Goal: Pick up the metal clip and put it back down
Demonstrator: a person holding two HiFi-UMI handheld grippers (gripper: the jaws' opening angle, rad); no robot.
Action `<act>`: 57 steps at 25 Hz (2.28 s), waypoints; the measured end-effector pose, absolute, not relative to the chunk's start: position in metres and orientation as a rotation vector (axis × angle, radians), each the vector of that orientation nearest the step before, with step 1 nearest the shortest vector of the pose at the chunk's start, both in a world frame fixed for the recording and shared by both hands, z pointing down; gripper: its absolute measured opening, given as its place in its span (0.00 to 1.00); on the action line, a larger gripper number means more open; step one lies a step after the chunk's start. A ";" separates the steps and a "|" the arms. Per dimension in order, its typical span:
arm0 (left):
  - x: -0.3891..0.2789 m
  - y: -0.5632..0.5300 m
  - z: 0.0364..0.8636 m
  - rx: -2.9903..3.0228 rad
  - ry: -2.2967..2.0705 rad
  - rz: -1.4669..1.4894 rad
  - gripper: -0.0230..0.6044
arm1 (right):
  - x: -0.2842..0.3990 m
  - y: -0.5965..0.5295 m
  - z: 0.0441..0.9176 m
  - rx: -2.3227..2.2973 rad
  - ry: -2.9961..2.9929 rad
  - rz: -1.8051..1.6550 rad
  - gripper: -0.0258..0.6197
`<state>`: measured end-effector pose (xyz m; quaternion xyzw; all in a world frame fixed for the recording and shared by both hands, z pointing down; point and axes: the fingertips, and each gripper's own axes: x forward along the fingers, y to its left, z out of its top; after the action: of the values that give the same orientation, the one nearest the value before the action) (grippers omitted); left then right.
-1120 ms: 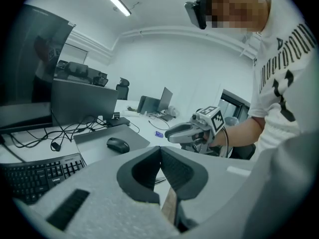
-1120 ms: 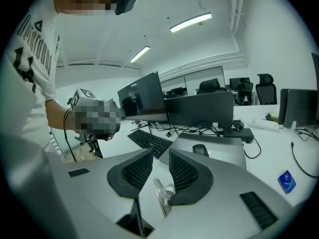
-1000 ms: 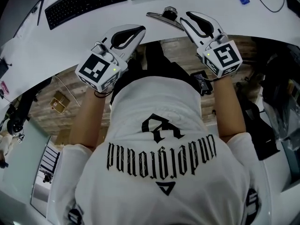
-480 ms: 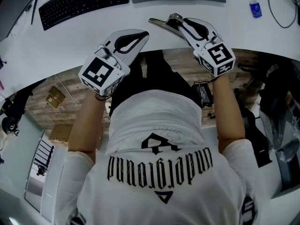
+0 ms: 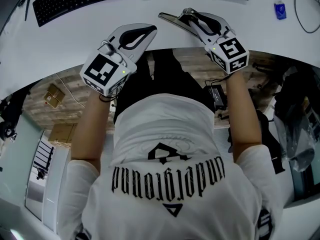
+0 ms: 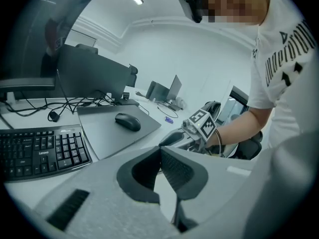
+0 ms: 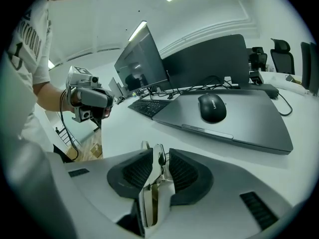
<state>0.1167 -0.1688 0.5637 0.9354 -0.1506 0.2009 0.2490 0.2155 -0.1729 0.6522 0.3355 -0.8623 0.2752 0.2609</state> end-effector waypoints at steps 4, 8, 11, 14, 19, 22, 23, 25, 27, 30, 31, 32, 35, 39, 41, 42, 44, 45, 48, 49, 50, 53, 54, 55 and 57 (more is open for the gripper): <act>0.115 -0.168 0.567 2.536 -0.424 0.551 0.06 | 0.214 -0.172 0.657 0.895 -2.335 0.751 0.17; 0.113 -0.166 0.569 2.527 -0.437 0.552 0.06 | 0.213 -0.171 0.658 0.891 -2.338 0.747 0.17; 0.112 -0.164 0.570 2.528 -0.444 0.552 0.06 | 0.213 -0.171 0.658 0.893 -2.339 0.735 0.16; 0.111 -0.163 0.569 2.523 -0.454 0.548 0.06 | 0.213 -0.171 0.658 0.896 -2.341 0.726 0.16; 0.111 -0.159 0.566 2.526 -0.458 0.546 0.06 | 0.210 -0.168 0.653 0.879 -2.353 0.696 0.14; 0.111 -0.155 0.563 2.528 -0.457 0.545 0.06 | 0.207 -0.164 0.649 0.866 -2.363 0.685 0.12; 0.111 -0.153 0.562 2.528 -0.456 0.545 0.06 | 0.206 -0.162 0.648 0.861 -2.366 0.687 0.11; 0.110 -0.150 0.562 2.526 -0.455 0.544 0.06 | 0.203 -0.160 0.646 0.850 -2.374 0.685 0.10; 0.108 -0.148 0.560 2.527 -0.456 0.546 0.06 | 0.200 -0.158 0.642 0.840 -2.381 0.669 0.09; 0.107 -0.145 0.556 2.532 -0.455 0.547 0.06 | 0.195 -0.155 0.638 0.831 -2.377 0.635 0.08; 0.107 -0.144 0.554 2.532 -0.454 0.547 0.06 | 0.195 -0.154 0.637 0.830 -2.376 0.627 0.08; 0.108 -0.143 0.553 2.533 -0.453 0.547 0.06 | 0.195 -0.153 0.635 0.832 -2.377 0.620 0.08; 0.109 -0.144 0.545 2.547 -0.451 0.546 0.06 | 0.194 -0.153 0.624 0.839 -2.386 0.590 0.08; 0.105 -0.139 0.528 2.559 -0.451 0.538 0.06 | 0.189 -0.146 0.601 0.837 -2.396 0.549 0.08; 0.102 -0.135 0.519 2.558 -0.455 0.534 0.06 | 0.188 -0.140 0.588 0.835 -2.397 0.539 0.08; 0.101 -0.135 0.514 2.562 -0.459 0.532 0.06 | 0.189 -0.138 0.581 0.837 -2.399 0.530 0.08; 0.100 -0.137 0.505 2.579 -0.470 0.524 0.06 | 0.191 -0.140 0.566 0.852 -2.407 0.498 0.08; 0.100 -0.139 0.501 2.588 -0.474 0.519 0.06 | 0.192 -0.141 0.558 0.861 -2.412 0.481 0.08; 0.097 -0.139 0.488 2.607 -0.487 0.506 0.06 | 0.196 -0.138 0.535 0.879 -2.426 0.445 0.08; 0.097 -0.139 0.483 2.615 -0.494 0.501 0.06 | 0.197 -0.137 0.527 0.882 -2.430 0.430 0.08; 0.096 -0.139 0.477 2.623 -0.502 0.497 0.06 | 0.198 -0.135 0.520 0.883 -2.435 0.416 0.08; 0.093 -0.137 0.459 2.649 -0.530 0.479 0.06 | 0.199 -0.130 0.494 0.888 -2.460 0.385 0.08; 0.091 -0.137 0.453 2.659 -0.542 0.470 0.06 | 0.199 -0.129 0.485 0.890 -2.471 0.373 0.08; 0.090 -0.137 0.446 2.669 -0.556 0.458 0.06 | 0.198 -0.129 0.476 0.892 -2.483 0.357 0.08; 0.086 -0.136 0.434 2.686 -0.586 0.436 0.06 | 0.197 -0.128 0.457 0.897 -2.507 0.319 0.08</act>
<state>0.0856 -0.1357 0.4337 0.9496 -0.2073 0.1542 0.1778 0.1974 -0.1281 0.4572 0.3257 -0.9102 0.1159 0.2279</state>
